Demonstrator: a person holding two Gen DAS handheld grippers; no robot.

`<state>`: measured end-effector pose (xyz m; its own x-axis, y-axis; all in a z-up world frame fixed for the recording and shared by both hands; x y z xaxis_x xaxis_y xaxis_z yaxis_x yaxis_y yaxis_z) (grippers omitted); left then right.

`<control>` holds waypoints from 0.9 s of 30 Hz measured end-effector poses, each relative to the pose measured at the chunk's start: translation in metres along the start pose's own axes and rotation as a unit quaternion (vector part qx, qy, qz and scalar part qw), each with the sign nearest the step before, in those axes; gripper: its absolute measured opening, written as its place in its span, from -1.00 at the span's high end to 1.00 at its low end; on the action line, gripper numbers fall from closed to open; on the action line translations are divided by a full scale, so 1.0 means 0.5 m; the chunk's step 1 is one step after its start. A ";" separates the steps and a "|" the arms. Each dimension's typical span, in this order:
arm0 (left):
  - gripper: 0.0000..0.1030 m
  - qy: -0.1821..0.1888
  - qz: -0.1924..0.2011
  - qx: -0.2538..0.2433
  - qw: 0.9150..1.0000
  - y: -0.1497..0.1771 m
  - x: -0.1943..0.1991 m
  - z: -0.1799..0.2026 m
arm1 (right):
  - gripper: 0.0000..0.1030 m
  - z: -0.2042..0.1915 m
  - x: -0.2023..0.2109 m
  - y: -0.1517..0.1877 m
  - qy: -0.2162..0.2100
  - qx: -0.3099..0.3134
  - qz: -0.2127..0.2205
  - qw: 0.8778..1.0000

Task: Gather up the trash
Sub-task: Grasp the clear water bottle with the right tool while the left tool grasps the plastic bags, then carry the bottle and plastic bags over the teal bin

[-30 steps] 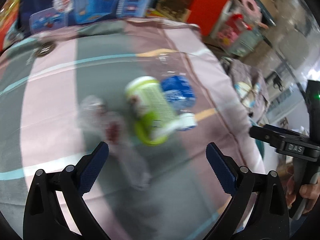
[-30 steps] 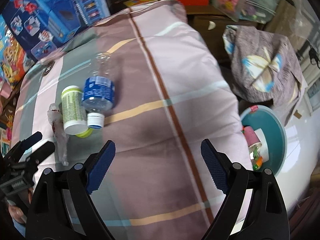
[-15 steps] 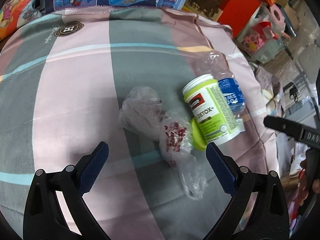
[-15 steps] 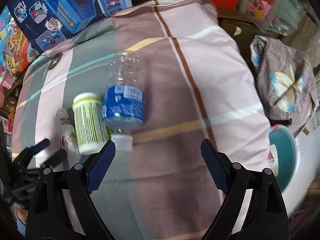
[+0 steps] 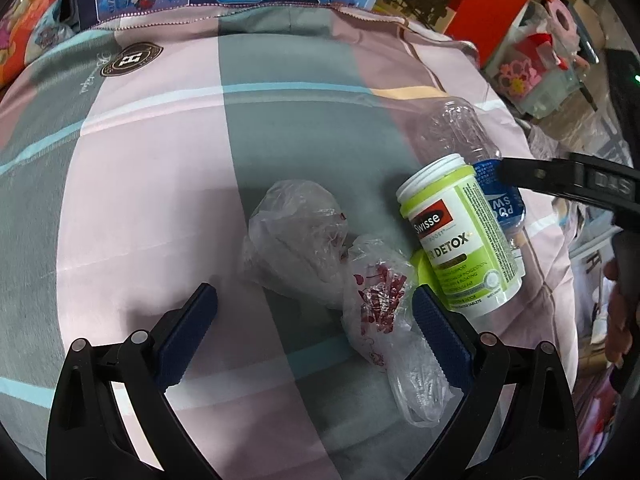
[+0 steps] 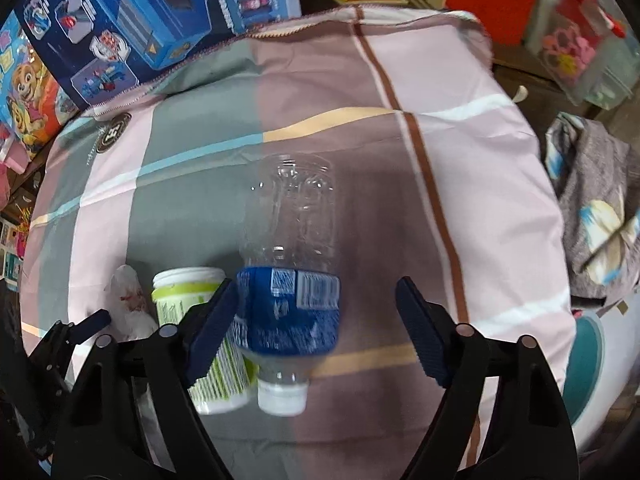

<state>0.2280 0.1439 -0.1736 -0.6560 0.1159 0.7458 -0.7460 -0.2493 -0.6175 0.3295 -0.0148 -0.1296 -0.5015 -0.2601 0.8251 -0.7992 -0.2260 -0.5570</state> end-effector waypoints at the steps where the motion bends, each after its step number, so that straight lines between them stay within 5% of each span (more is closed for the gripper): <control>1: -0.90 0.000 0.000 -0.003 1.000 0.000 0.000 0.001 | -0.39 -0.004 -0.009 0.000 -0.009 -0.003 -0.003 1.000; 12: -0.87 -0.006 0.003 0.001 1.000 -0.002 -0.010 0.022 | -0.23 0.026 -0.055 0.030 -0.035 -0.040 -0.027 0.998; 17: -0.19 -0.025 0.007 -0.029 0.999 -0.001 -0.014 0.047 | -0.23 0.087 -0.035 0.048 -0.024 -0.059 -0.023 0.998; 19: 0.38 -0.028 0.010 -0.031 0.999 -0.002 -0.012 0.050 | -0.23 0.111 -0.023 0.061 -0.023 -0.067 -0.023 0.997; 27: 0.39 -0.031 0.022 -0.003 0.999 -0.008 0.027 0.048 | -0.22 0.149 0.013 0.095 -0.024 -0.083 -0.002 0.996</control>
<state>0.2250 0.1236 -0.1550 -0.6796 0.0446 0.7322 -0.7176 -0.2475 -0.6510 0.3133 -0.0972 -0.1578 -0.4845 -0.3041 0.8202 -0.8474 -0.0693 -0.5263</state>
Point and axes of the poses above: each gripper's, at about its wrist camera, not at the fingertips, and x roughly against the way its jaws point, z to its right, y to its underside, the point moved 9 cm from there along -x, roughly the way its jaws point, and after that the axes turned 12 degrees about z, right-handed, at the moved point
